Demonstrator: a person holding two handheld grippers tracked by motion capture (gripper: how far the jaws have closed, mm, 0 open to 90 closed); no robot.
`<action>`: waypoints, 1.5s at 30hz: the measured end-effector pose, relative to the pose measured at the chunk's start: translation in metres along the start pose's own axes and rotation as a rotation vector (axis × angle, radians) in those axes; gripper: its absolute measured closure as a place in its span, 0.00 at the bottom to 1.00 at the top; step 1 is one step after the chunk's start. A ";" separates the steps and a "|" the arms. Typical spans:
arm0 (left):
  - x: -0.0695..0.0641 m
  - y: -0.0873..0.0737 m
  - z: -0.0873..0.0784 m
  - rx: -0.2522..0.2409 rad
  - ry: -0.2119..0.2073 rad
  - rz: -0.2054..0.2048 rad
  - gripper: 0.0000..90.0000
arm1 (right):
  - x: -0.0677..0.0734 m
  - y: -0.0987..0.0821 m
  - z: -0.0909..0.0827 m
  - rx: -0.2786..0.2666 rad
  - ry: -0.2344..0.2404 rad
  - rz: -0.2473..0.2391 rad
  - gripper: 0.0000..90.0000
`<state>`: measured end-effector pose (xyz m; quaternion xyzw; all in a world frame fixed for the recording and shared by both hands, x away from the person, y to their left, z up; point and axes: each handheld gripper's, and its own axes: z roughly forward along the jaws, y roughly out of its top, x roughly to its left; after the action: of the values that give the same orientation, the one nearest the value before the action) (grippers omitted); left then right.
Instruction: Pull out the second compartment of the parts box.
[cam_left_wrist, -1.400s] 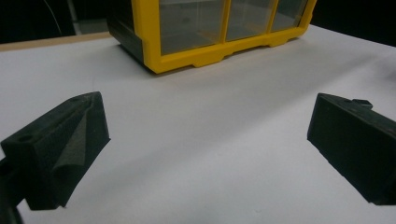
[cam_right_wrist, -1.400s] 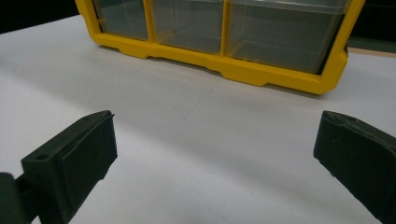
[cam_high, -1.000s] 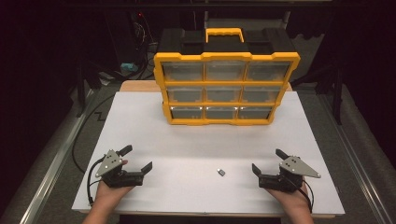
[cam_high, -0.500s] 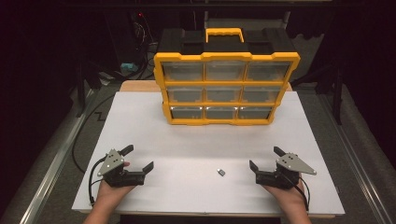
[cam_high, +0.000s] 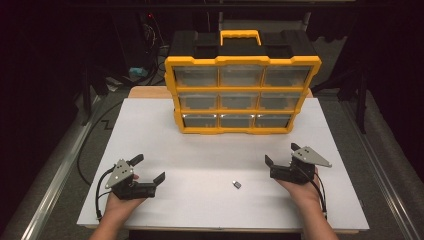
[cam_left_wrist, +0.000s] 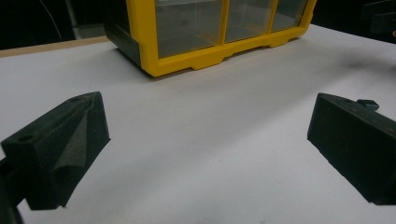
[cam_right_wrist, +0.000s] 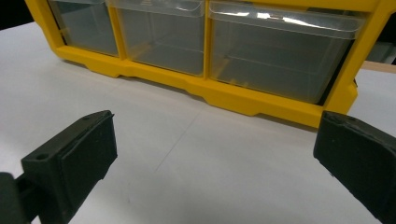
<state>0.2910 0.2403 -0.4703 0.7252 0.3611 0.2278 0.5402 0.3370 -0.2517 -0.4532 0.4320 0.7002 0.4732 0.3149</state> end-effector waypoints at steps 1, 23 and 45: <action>0.001 0.000 0.001 0.002 -0.003 -0.005 0.00 | -0.001 0.001 0.003 0.002 -0.003 -0.002 0.00; 0.000 0.001 0.002 -0.002 0.008 0.005 0.00 | -0.014 0.009 0.029 0.031 -0.030 -0.009 0.00; -0.002 0.001 0.002 -0.002 0.002 0.027 0.00 | -0.011 0.001 0.019 0.129 -0.044 -0.133 0.00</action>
<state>0.2911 0.2376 -0.4698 0.7293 0.3517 0.2359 0.5374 0.3579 -0.2546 -0.4587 0.4141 0.7493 0.3955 0.3326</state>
